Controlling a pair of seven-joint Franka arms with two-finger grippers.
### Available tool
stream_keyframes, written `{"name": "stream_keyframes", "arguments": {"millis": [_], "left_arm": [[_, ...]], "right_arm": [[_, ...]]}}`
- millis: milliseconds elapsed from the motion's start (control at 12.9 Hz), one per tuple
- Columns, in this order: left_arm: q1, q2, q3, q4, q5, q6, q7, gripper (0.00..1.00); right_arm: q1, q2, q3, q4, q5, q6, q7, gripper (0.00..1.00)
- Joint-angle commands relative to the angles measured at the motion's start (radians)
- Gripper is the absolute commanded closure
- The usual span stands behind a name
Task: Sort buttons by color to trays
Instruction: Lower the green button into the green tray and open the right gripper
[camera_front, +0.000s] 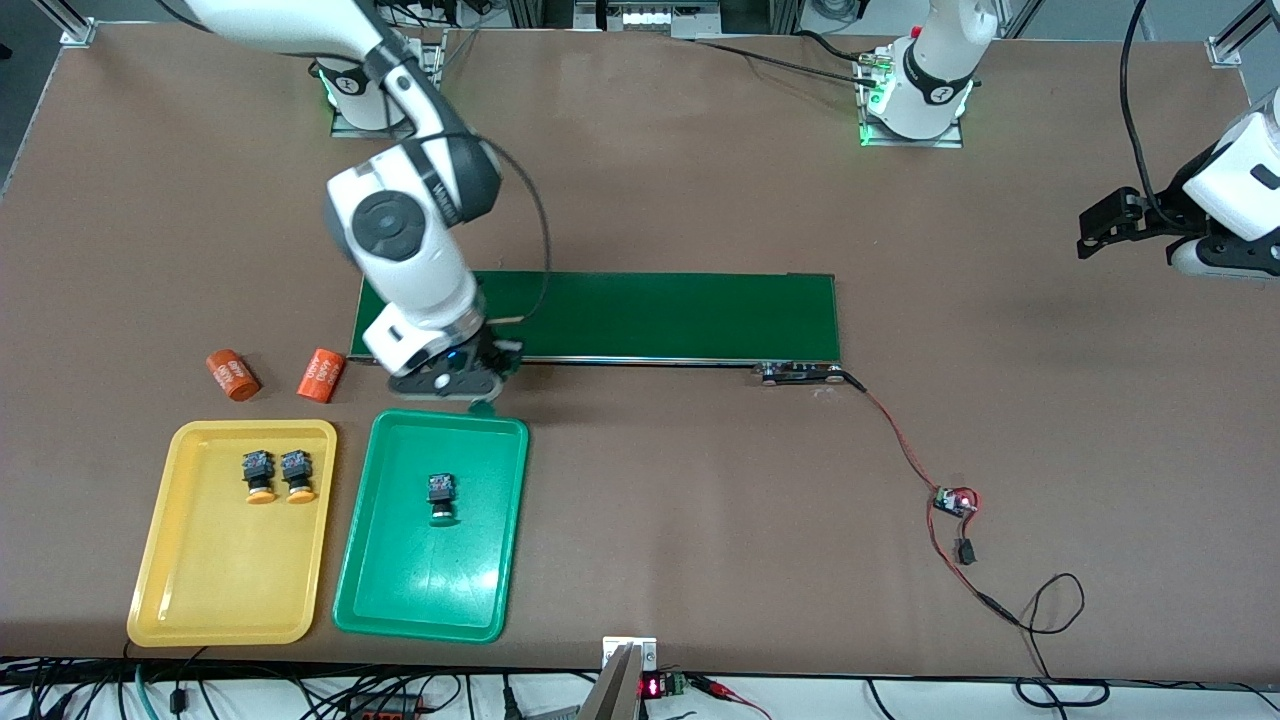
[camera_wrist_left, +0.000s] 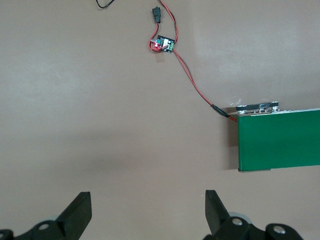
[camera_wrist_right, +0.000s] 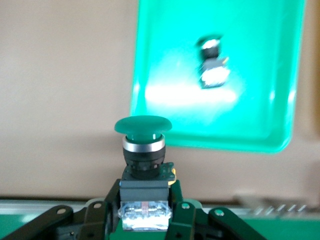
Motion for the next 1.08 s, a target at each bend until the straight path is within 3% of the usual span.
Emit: {"name": "stream_keyframes", "arguments": {"millis": [0, 155, 464, 541, 619, 696, 773, 1005], "left_arm": [[-0.004, 0.011, -0.001, 0.030, 0.021, -0.024, 0.019, 0.00], [-0.004, 0.011, -0.001, 0.030, 0.021, -0.024, 0.021, 0.00], [-0.004, 0.011, -0.001, 0.030, 0.021, -0.024, 0.019, 0.00], [-0.004, 0.011, -0.001, 0.030, 0.021, -0.024, 0.021, 0.00], [-0.004, 0.011, -0.001, 0.030, 0.021, -0.024, 0.019, 0.00], [-0.004, 0.011, -0.001, 0.030, 0.021, -0.024, 0.019, 0.00], [-0.004, 0.011, -0.001, 0.030, 0.021, -0.024, 0.021, 0.00], [-0.004, 0.011, -0.001, 0.030, 0.021, -0.024, 0.021, 0.00]], "right_arm": [[0.002, 0.157, -0.025, 0.197, -0.003, 0.000, -0.044, 0.94], [0.007, 0.240, -0.035, 0.265, -0.005, 0.078, -0.045, 0.93], [0.016, 0.315, -0.065, 0.265, -0.008, 0.202, -0.050, 0.86], [0.016, 0.321, -0.070, 0.265, -0.008, 0.222, -0.051, 0.75], [0.014, 0.323, -0.073, 0.265, -0.009, 0.225, -0.050, 0.56], [0.016, 0.326, -0.081, 0.262, -0.006, 0.231, -0.054, 0.29], [0.016, 0.327, -0.084, 0.259, -0.006, 0.253, -0.056, 0.17], [0.017, 0.326, -0.084, 0.256, -0.003, 0.273, -0.056, 0.00]]}}
